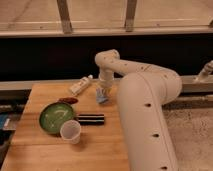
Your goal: Wipe the white sponge on the table
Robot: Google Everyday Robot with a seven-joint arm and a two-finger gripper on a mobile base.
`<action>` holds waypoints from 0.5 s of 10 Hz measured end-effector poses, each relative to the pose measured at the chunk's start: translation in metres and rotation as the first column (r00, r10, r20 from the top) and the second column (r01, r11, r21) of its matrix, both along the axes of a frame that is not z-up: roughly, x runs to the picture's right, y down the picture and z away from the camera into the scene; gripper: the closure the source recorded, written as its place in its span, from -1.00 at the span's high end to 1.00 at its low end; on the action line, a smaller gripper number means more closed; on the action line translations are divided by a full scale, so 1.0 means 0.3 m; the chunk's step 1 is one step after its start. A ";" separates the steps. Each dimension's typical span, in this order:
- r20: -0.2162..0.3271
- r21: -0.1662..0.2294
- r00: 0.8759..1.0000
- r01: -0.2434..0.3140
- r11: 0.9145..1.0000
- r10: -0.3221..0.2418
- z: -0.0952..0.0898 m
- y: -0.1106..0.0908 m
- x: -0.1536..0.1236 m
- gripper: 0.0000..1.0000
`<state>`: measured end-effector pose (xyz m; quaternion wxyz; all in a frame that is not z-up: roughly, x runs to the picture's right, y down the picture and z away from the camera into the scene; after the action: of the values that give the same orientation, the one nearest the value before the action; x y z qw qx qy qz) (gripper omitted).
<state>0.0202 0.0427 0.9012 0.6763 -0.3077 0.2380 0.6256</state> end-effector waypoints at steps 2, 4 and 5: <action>-0.106 0.001 0.991 -0.082 0.997 0.081 -0.012 0.019 0.122 -1.00; -0.222 0.013 0.962 -0.162 0.987 0.161 0.014 0.005 0.251 -1.00; -0.245 0.017 0.954 -0.171 0.985 0.170 0.031 -0.011 0.282 -1.00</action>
<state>0.1047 0.0394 0.9106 0.5844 -0.2487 0.2939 0.7143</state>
